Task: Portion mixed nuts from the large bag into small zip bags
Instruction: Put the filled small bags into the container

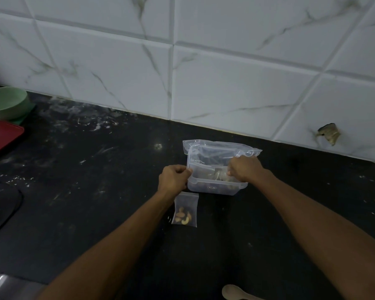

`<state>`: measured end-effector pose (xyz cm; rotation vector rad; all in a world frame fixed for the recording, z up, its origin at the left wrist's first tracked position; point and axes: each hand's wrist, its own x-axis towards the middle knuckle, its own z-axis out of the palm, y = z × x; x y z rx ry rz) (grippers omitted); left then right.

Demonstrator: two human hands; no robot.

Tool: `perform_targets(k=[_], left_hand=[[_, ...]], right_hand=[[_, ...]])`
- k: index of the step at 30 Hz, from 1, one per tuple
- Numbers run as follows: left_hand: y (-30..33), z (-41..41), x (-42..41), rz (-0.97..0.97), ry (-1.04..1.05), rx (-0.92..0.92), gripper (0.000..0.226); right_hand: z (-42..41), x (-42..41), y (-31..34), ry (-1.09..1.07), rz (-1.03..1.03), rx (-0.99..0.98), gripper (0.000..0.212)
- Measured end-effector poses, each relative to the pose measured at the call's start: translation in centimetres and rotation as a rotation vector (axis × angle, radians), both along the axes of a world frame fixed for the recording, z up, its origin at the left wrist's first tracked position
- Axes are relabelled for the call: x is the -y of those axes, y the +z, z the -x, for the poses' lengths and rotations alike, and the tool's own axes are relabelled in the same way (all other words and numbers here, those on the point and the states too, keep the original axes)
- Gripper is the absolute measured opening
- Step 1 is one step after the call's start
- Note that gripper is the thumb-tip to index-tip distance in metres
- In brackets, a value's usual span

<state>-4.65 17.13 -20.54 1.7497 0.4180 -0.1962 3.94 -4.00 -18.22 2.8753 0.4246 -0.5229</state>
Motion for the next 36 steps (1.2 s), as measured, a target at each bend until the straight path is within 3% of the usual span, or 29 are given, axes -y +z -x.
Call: perform_targets(k=[7,15,19,20,22,24,26,28,30,36], left_hand=[[0.1,0.2,-0.1,-0.014,-0.014,0.003,0.021],[0.3,0.3,0.0,-0.040,-0.024,0.005,0.022],[0.1,0.7,-0.4,-0.065,-0.015,0.005,0.020],[0.0,1.0,-0.6,-0.100,-0.015,0.011,0.020],[-0.7,2.0,-1.4,-0.221,-0.043,0.016,0.018],[-1.7,3.5,-2.1,-0.347,-0.097,0.000,0.012],[-2.8,5.4,-2.4,-0.444,-0.144,-0.042,0.006],[-3.8,7.0,-2.3,-0.488,-0.165,-0.085,0.008],[-4.4,7.8,-1.9,-0.473,-0.150,-0.108,0.011],[-3.9,8.4,-0.6,-0.410,-0.090,-0.149,0.007]], right_hand=[[0.2,1.4,0.1,-0.146,-0.346,-0.005,0.029],[1.1,1.1,-1.5,0.045,-0.093,0.260,0.021],[1.6,0.9,-0.8,-0.019,-0.133,0.213,0.022],[2.0,0.7,-0.4,-0.037,-0.135,0.245,0.022],[3.8,0.1,0.6,0.003,-0.213,0.537,0.020],[7.0,-1.3,1.5,-0.007,-0.457,0.769,0.009],[10.2,-3.4,0.6,-0.135,-0.657,0.606,0.012],[12.3,-5.6,-2.2,-0.338,-0.691,0.215,0.015],[13.3,-7.0,-5.0,-0.501,-0.707,-0.013,0.013],[14.7,-9.3,-7.2,-0.746,-0.769,-0.117,0.013]])
